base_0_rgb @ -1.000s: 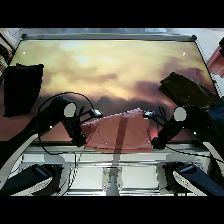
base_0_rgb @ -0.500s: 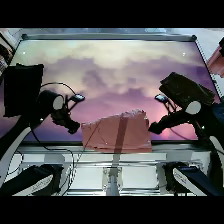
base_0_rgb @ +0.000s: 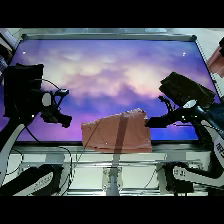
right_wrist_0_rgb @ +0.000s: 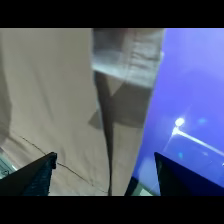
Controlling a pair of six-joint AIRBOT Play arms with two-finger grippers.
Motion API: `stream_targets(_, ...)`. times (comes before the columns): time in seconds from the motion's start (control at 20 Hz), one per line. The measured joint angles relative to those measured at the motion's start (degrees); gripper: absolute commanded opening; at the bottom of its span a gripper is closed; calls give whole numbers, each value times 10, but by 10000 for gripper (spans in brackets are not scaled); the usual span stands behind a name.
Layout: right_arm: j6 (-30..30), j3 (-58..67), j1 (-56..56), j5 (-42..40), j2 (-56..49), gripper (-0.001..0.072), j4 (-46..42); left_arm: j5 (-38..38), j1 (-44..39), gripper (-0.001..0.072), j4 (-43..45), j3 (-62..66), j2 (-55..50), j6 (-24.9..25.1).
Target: Fold the clothes and pants, and hang the long-sleeved shirts on hangers.
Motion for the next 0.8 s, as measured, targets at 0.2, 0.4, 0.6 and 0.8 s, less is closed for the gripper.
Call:
stream_targets(0.2, -3, 1, -2, -6, -16, 652, 3, 10, 6, 691, 0, -25, 0, -2)
stream_targets(0.4, 0, 1, 16, -20, -21, 596, 3, 18, 8, 691, 0, -40, 0, -6)
stream_targets(0.6, 11, 1, 85, -35, -40, 552, 12, 21, 8, 691, 1, -44, 0, -8)
stream_targets(0.8, 27, 1, 164, -52, -59, 252, 16, 21, 8, 691, 1, -45, 0, -8)
